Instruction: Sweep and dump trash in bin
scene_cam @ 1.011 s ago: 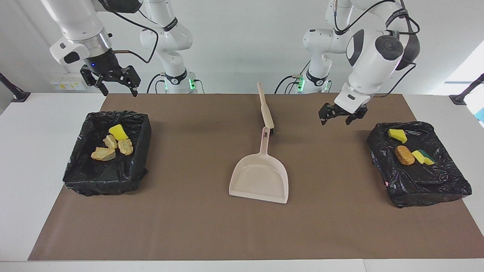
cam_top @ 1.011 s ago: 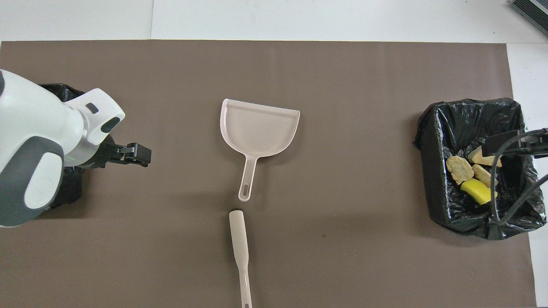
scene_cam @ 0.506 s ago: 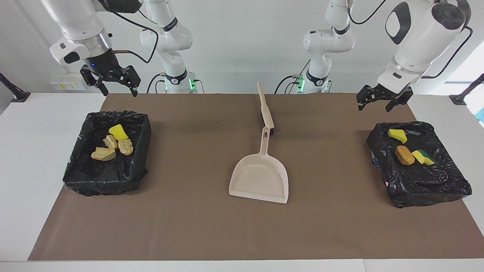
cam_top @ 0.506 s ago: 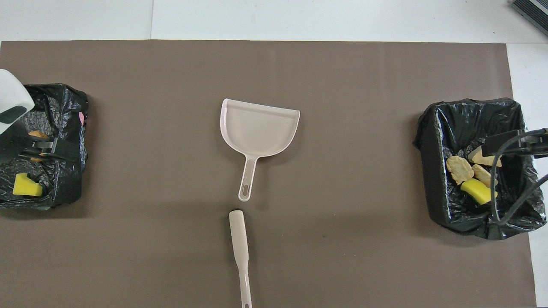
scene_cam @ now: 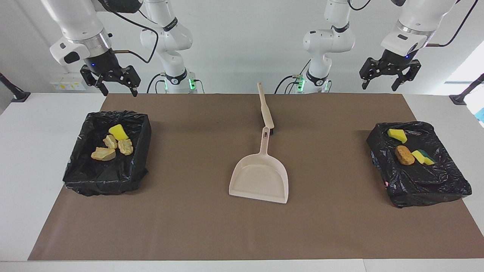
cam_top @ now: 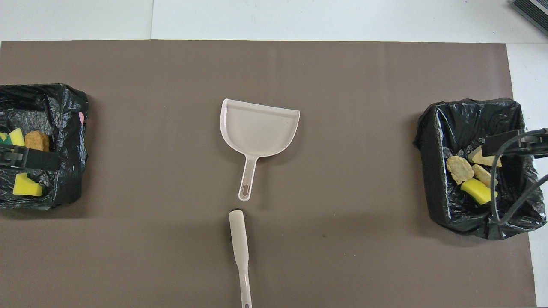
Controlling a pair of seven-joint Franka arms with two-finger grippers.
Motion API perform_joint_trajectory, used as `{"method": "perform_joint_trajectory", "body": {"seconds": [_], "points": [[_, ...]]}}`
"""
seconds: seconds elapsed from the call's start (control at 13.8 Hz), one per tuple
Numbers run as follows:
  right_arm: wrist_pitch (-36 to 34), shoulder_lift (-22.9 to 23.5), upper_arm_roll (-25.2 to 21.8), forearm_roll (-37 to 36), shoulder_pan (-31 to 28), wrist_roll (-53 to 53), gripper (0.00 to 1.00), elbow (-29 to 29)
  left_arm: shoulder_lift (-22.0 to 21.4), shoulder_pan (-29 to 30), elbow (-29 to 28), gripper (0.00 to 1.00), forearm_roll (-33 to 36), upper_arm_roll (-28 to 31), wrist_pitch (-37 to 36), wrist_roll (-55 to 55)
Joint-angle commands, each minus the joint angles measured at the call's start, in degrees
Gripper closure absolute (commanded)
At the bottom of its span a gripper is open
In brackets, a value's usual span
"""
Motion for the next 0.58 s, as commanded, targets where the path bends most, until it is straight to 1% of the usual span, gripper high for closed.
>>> {"method": "perform_joint_trajectory", "body": {"seconds": [0.0, 0.14, 0.51], "points": [[0.1, -1.1, 0.2, 0.4, -0.3, 1.0, 0.0, -1.2, -0.1, 0.5, -2.7, 0.0, -0.1, 0.9, 1.3, 2.4], [0.1, -1.1, 0.2, 0.4, -0.3, 1.0, 0.0, -1.2, 0.0, 1.9, -2.7, 0.0, -0.1, 0.8, 1.7, 4.2], [0.1, -1.1, 0.2, 0.4, -0.3, 1.0, 0.0, -1.2, 0.0, 2.0, -3.2, 0.0, -2.3, 0.8, 3.7, 3.2]]}}
